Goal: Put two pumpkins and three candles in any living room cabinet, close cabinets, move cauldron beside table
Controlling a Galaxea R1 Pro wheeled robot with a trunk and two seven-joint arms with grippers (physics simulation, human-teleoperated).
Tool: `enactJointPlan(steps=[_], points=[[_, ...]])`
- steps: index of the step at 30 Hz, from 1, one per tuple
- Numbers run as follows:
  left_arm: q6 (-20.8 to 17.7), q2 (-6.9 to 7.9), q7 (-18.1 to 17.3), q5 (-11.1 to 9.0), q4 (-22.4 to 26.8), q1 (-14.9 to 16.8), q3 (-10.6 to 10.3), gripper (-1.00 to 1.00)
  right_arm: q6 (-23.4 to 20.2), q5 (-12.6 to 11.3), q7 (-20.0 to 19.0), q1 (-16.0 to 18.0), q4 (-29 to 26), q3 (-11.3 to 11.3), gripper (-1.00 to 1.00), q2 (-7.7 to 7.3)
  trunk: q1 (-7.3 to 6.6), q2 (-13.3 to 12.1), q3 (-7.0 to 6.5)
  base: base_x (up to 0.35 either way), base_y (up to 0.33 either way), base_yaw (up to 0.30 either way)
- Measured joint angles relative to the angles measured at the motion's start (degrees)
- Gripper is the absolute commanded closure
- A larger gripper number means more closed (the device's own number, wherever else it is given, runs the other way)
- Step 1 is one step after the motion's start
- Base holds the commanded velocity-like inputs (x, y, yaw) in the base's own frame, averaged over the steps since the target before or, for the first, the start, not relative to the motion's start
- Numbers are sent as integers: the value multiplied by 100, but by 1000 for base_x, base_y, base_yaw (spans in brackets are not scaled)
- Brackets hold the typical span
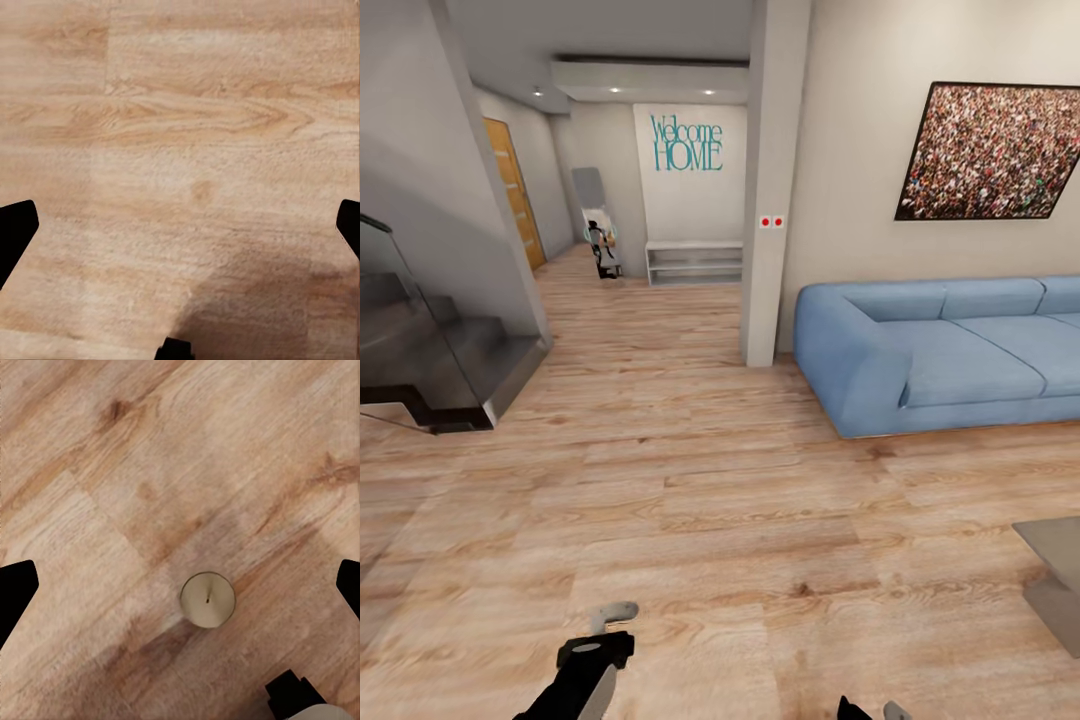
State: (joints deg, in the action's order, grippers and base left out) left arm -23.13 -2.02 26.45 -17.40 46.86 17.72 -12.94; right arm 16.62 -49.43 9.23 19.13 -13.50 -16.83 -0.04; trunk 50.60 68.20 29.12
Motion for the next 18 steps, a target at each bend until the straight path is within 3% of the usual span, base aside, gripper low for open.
enactJointPlan(steps=[1,2,8,18], points=[[-56,5,-1,0,60,0,51,-100,-1,2,0,0,0,0,-100,2,22,40,18,0,0,0],[-257,28,-2,5,230,1,260,-100,3,5,-7,0,0,6,-100,5,44,80,36,0,0,0],[-300,29,-1,-9,272,0,552,-100,6,2,10,0,0,10,-100,12,176,321,144,0,0,0],[-292,23,7,-34,362,0,589,-100,-3,-2,85,0,-1,23,-100,106,396,722,323,0,0,0]])
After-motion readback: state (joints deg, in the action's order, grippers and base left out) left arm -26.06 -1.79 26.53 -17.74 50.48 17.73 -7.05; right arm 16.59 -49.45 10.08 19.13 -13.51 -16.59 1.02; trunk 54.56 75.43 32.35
